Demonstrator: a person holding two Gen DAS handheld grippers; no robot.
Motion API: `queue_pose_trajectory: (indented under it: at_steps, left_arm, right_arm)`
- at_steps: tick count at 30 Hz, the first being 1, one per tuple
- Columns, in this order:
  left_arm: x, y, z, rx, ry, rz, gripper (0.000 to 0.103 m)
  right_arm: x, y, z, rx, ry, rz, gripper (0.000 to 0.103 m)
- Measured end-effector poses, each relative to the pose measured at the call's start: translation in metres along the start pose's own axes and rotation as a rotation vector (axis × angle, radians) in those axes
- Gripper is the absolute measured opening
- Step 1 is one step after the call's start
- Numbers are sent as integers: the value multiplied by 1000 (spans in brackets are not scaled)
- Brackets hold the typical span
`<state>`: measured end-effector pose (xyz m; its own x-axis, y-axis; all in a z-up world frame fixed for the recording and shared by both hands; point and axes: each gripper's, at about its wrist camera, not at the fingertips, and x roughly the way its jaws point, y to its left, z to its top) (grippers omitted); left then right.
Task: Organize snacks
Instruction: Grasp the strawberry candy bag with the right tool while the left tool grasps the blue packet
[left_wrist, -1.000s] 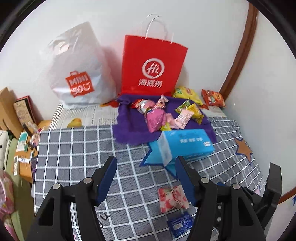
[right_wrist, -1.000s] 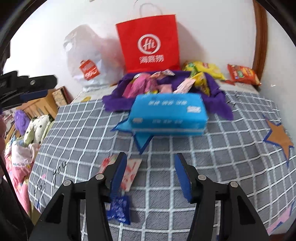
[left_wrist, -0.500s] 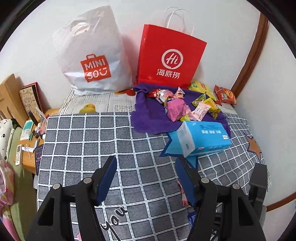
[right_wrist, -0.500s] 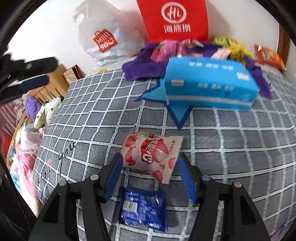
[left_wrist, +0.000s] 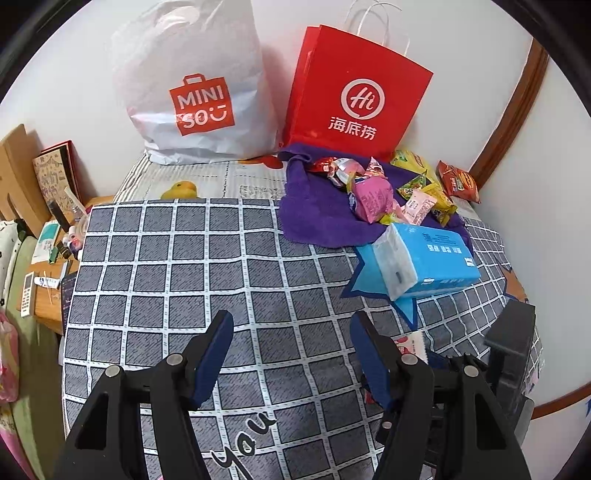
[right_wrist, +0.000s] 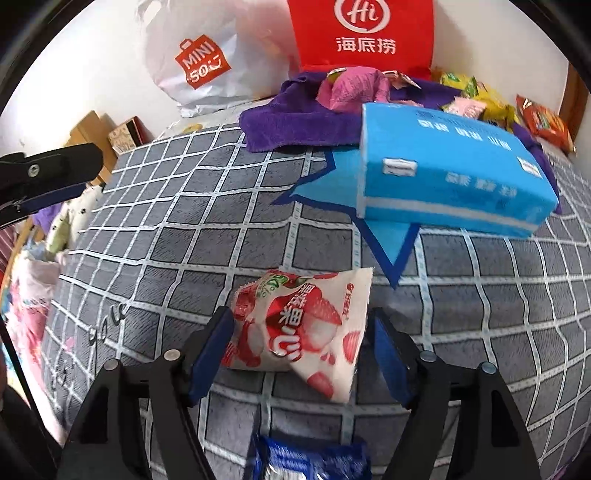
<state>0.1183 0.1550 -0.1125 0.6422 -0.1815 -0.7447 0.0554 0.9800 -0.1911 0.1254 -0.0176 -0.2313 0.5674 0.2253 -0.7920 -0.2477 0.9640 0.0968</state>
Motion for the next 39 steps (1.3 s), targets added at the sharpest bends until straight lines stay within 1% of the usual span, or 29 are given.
queue_pose_trajectory:
  at_steps: [3,4,7,11,13,14,15,17,22,31,36,39]
  left_arm:
    - [0,4,-2,-7,0,5,63]
    - [0,5,-3,-6,2,8,63]
    - [1,7,-7,-8,4,21,63]
    - [4,4,-14,-3,11,23,63]
    - [7,-2,-19,9,22,27,63]
    - [9,-5,-22,14,29,29,63]
    - [10,-9,-24,18,33,29,63]
    - [13,-17,-28,29,40,25,63]
    - [21,-36,-38,55,62,15,63]
    - [41,-71,-62,115,121,-7,63]
    - [47,-88,-77,147,146,-61,63]
    - [46,-102,-85,191,145,-106,63]
  right_arm:
    - [5,9,0,-58,-7,-40,77]
    - [5,11,0,-72,-14,-43,74]
    - [-1,11,-2,-97,-42,5,54]
    - [-6,6,-6,-115,-68,-1,52]
    - [-11,-1,-7,-99,-81,11,52]
    - [-15,-6,-7,-84,-85,27,50]
    - [-20,-12,-8,-69,-94,36,43]
    - [-31,-26,-8,-37,-105,47,42]
    - [-51,-59,-14,7,-148,-10,34]
    - [-70,-119,-38,105,-183,-60,33]
    - [-80,-139,-47,143,-193,-88,32]
    - [-85,-148,-54,154,-201,-99,32]
